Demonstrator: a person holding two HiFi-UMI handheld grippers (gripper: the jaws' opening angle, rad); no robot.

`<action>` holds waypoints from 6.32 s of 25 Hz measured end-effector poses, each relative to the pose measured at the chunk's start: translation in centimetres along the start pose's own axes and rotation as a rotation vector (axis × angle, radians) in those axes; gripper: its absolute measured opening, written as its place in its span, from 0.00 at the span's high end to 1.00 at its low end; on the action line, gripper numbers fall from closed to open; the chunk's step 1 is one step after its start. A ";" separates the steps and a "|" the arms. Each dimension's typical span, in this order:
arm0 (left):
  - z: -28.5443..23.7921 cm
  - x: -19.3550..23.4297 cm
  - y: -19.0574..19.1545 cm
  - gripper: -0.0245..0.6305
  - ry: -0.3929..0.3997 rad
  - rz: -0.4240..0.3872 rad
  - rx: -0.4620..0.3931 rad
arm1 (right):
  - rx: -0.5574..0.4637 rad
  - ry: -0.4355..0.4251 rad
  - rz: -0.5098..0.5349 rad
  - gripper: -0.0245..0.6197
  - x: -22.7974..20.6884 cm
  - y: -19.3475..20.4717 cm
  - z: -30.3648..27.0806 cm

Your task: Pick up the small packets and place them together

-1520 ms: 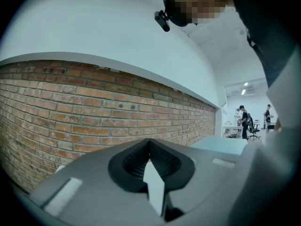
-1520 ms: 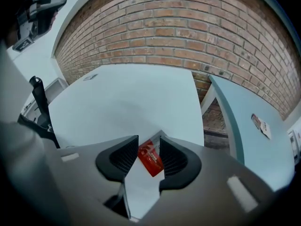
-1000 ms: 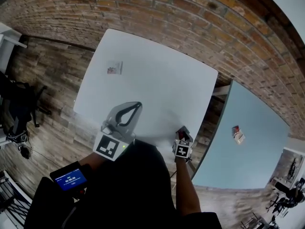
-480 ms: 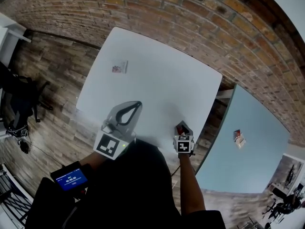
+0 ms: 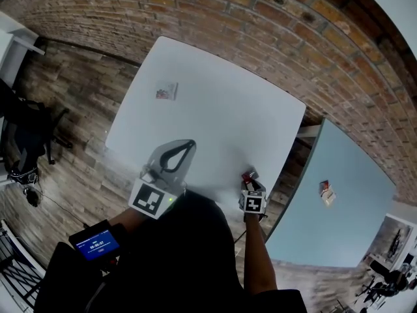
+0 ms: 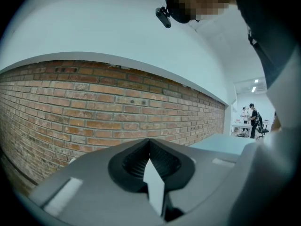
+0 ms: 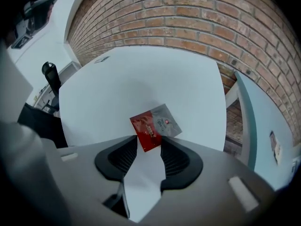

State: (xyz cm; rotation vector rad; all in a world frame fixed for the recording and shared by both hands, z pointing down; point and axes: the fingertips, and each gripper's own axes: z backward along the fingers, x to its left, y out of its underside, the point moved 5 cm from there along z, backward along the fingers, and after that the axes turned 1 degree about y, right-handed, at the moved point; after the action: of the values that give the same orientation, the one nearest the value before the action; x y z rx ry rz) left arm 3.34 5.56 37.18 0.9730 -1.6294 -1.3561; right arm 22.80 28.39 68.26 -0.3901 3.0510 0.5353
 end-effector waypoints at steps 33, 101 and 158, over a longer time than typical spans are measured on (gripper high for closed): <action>1.8 4.3 -0.6 0.96 -0.094 0.039 0.024 | -0.019 0.010 0.019 0.61 0.7 -8.2 -2.9; 4.0 11.6 -0.7 0.96 -0.143 0.089 0.024 | 0.046 -0.151 0.206 0.69 3.0 -14.7 -5.2; 4.4 20.7 3.5 0.96 -0.106 0.091 0.097 | -0.672 -0.260 0.018 0.96 17.1 -21.8 10.5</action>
State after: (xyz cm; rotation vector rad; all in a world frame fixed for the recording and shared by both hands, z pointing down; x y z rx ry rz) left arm -9.15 -11.14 42.12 0.8844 -1.8112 -1.2964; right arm 11.37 8.03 50.07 -0.2665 2.5499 1.4791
